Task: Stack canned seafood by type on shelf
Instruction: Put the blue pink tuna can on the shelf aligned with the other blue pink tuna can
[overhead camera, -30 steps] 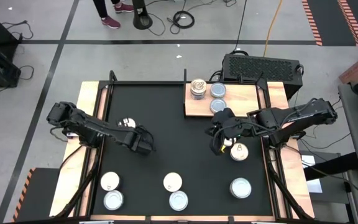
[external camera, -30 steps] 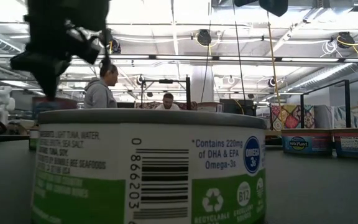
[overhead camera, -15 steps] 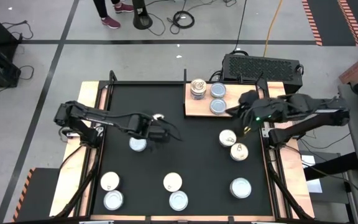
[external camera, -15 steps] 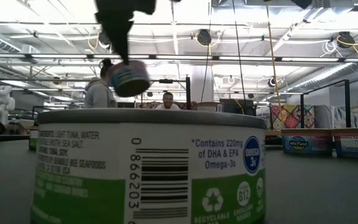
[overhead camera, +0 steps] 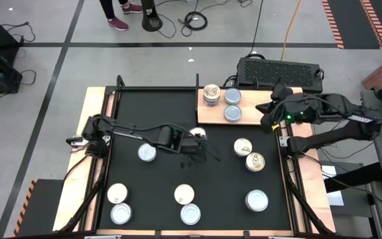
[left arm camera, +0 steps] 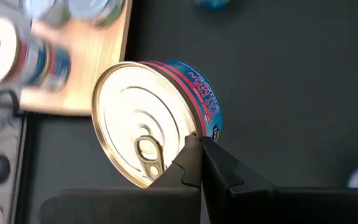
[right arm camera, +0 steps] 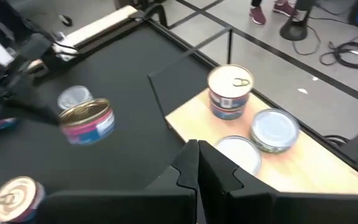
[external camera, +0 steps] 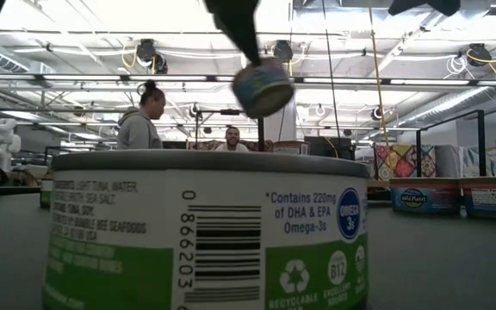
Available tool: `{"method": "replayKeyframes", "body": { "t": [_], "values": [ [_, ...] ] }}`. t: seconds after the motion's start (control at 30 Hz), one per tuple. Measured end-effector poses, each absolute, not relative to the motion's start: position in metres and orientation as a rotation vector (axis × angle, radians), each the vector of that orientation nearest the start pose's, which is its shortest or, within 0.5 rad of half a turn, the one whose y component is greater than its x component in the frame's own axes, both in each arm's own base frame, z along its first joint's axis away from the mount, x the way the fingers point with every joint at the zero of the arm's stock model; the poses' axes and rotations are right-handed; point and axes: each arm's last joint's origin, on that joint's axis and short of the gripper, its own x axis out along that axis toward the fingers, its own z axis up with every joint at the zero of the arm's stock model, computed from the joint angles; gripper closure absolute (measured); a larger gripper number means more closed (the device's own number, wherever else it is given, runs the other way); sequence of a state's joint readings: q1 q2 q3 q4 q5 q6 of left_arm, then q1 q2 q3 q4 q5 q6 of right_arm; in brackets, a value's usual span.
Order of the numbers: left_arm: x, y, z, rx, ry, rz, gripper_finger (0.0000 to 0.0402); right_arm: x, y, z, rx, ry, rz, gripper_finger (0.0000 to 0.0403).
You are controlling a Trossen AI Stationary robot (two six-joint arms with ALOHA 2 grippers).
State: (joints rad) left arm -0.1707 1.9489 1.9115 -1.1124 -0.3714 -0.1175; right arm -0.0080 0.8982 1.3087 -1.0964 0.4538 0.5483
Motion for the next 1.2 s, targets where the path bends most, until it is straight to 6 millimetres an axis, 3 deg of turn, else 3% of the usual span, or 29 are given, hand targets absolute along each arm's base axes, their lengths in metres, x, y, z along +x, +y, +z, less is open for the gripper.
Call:
{"method": "replayKeyframes", "body": {
  "t": [0.23,0.43,0.57,0.83,1.2],
  "values": [
    [0.445,-0.048,0.303,0.305,0.998,0.19,0.0402,0.127,-0.02,0.403,0.343,0.548,-0.648,0.0403],
    [0.473,-0.016,0.273,0.344,1.033,0.233,0.0402,0.126,-0.024,0.403,0.326,0.554,-0.671,0.0403],
    [0.478,0.006,0.258,0.368,1.085,0.268,0.0402,0.125,-0.027,0.403,0.318,0.557,-0.687,0.0403],
    [0.476,0.04,0.256,0.37,1.12,0.335,0.0401,0.125,-0.03,0.402,0.311,0.561,-0.702,0.0403],
    [0.483,0.069,0.227,0.441,1.2,0.318,0.0401,0.124,-0.034,0.402,0.305,0.561,-0.731,0.0403]
  ]
}}
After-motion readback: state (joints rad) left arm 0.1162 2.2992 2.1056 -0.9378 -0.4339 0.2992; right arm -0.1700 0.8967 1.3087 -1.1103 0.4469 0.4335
